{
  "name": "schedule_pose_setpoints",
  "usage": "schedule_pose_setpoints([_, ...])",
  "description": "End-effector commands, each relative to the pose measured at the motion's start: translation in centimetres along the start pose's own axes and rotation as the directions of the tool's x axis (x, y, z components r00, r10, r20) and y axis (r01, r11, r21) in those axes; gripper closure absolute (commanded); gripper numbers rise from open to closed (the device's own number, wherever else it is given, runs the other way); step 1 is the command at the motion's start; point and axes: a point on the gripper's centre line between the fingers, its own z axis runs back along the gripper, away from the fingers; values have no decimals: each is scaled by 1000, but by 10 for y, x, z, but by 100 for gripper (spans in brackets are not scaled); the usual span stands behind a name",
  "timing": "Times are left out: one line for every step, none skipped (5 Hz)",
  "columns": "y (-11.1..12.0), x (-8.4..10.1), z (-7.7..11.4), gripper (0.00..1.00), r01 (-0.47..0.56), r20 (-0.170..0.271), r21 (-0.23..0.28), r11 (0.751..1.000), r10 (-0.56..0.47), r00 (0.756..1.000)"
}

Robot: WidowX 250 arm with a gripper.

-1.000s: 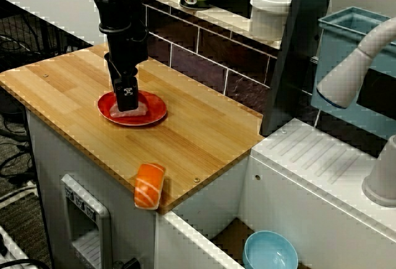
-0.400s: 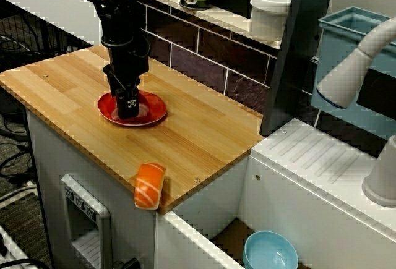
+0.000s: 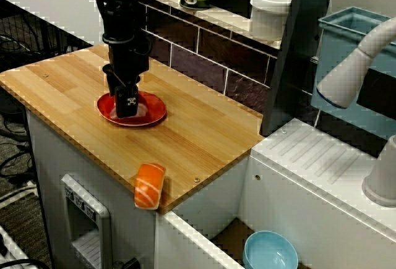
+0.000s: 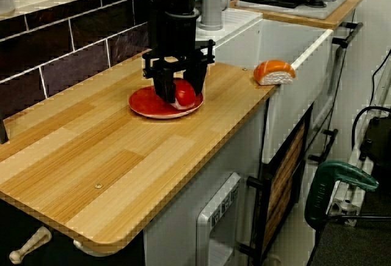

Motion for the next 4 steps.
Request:
schedule_pose_setpoints([-28,17,44,100,36,34,-83,996,-33,999])
schedule_pose_setpoints([-56,22,44,100,9,44,-129,992,-3,999])
schedule_pose_setpoints([-89,37,31,100,-63,22,-137,989,67,998])
schedule_pose_setpoints([-106,45,22,100,-103,16,-107,989,105,994])
